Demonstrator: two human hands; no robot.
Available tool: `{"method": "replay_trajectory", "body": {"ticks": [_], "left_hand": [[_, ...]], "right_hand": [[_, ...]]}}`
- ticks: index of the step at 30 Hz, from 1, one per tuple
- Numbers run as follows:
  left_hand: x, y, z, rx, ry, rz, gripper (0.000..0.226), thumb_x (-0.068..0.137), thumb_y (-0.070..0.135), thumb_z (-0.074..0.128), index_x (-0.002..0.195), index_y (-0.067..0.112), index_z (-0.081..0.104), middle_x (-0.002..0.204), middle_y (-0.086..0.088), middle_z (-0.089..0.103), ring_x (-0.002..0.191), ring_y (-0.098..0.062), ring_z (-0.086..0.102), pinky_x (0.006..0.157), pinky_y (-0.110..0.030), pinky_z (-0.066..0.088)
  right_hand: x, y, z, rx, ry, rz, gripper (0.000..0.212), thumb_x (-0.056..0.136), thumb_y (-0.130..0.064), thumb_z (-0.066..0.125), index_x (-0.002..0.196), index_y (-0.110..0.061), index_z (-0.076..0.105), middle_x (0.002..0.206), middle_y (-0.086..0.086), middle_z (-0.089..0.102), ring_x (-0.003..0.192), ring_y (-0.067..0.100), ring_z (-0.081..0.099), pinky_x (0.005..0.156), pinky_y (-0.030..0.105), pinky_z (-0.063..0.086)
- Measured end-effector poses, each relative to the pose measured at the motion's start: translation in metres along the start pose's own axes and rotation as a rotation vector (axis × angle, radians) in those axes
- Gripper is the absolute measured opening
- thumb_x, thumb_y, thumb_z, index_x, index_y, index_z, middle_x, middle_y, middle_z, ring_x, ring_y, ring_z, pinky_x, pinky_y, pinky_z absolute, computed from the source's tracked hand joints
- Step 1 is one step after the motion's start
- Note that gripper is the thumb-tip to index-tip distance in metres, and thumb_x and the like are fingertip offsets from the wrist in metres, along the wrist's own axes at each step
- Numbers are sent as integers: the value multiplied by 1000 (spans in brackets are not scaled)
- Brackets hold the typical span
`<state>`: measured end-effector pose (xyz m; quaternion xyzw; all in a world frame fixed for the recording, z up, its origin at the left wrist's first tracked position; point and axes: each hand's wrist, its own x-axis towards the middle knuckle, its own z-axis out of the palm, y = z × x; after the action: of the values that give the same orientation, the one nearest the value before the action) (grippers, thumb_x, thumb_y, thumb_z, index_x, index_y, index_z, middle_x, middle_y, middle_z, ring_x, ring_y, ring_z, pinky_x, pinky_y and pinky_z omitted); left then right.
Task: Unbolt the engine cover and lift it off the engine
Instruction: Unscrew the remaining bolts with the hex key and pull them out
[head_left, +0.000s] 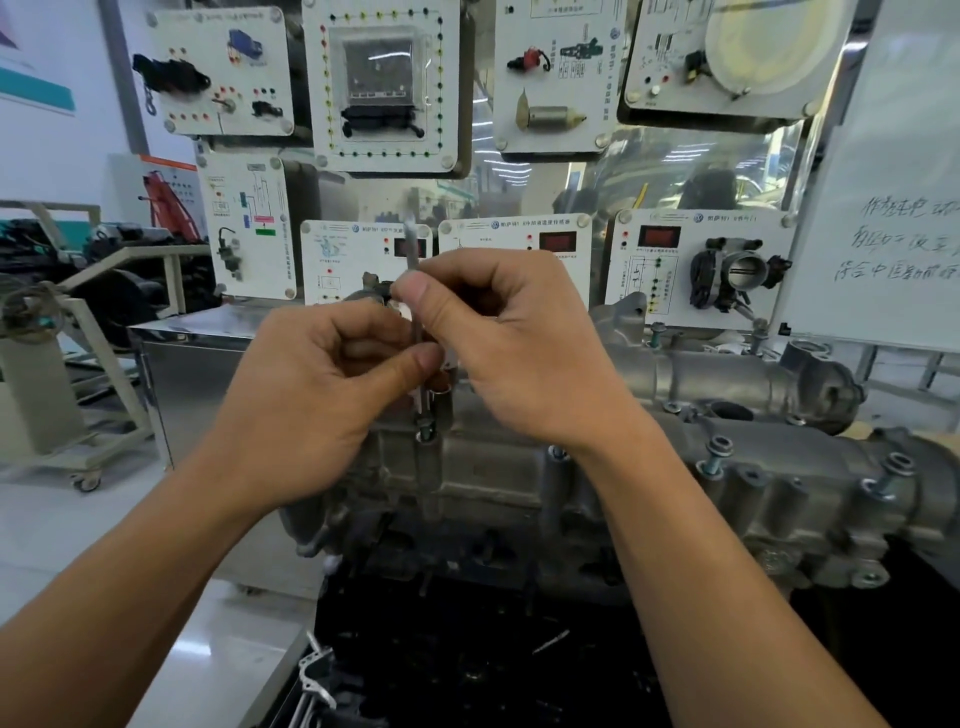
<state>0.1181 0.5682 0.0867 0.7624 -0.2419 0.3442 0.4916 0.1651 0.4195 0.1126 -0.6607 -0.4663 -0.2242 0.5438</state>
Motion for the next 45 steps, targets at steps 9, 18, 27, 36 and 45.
{"method": "replay_trajectory", "body": {"ticks": [9, 18, 27, 36, 45], "left_hand": [[5, 2, 5, 54, 68, 7, 42, 71, 35, 72, 87, -4, 67, 72, -13, 72, 67, -36, 69, 63, -51, 58], [2, 4, -8, 18, -41, -25, 16, 77, 22, 67, 91, 16, 74, 83, 6, 79, 82, -10, 76, 73, -19, 59], [5, 6, -3, 96, 34, -6, 41, 67, 47, 72, 95, 17, 71, 79, -7, 76, 78, -32, 73, 77, -52, 58], [-5, -2, 0, 20, -125, 0, 25, 89, 25, 55, 109, 29, 71, 100, 13, 77, 99, -5, 72, 84, -18, 56], [3, 2, 12, 37, 135, 26, 60, 60, 41, 74, 90, -11, 68, 76, -25, 69, 72, -45, 65, 67, -56, 53]], "right_hand": [[1, 2, 5, 33, 85, 5, 15, 90, -12, 70, 81, -2, 76, 67, 9, 71, 66, 26, 66, 61, 34, 55], [1, -2, 2, -40, -39, 27, 25, 101, -15, 54, 95, -3, 74, 66, -13, 65, 65, 0, 60, 63, 19, 50], [0, -2, 4, 8, 139, 29, 20, 80, -18, 83, 65, -9, 73, 52, 2, 65, 46, 6, 55, 47, 22, 46], [1, 2, 4, -47, 18, 1, 18, 94, -15, 66, 77, -16, 74, 56, -17, 60, 56, -2, 57, 55, 20, 49], [1, -2, 5, 12, 135, -14, 13, 83, -17, 79, 71, -13, 75, 53, -17, 61, 51, -2, 57, 54, 13, 44]]}}
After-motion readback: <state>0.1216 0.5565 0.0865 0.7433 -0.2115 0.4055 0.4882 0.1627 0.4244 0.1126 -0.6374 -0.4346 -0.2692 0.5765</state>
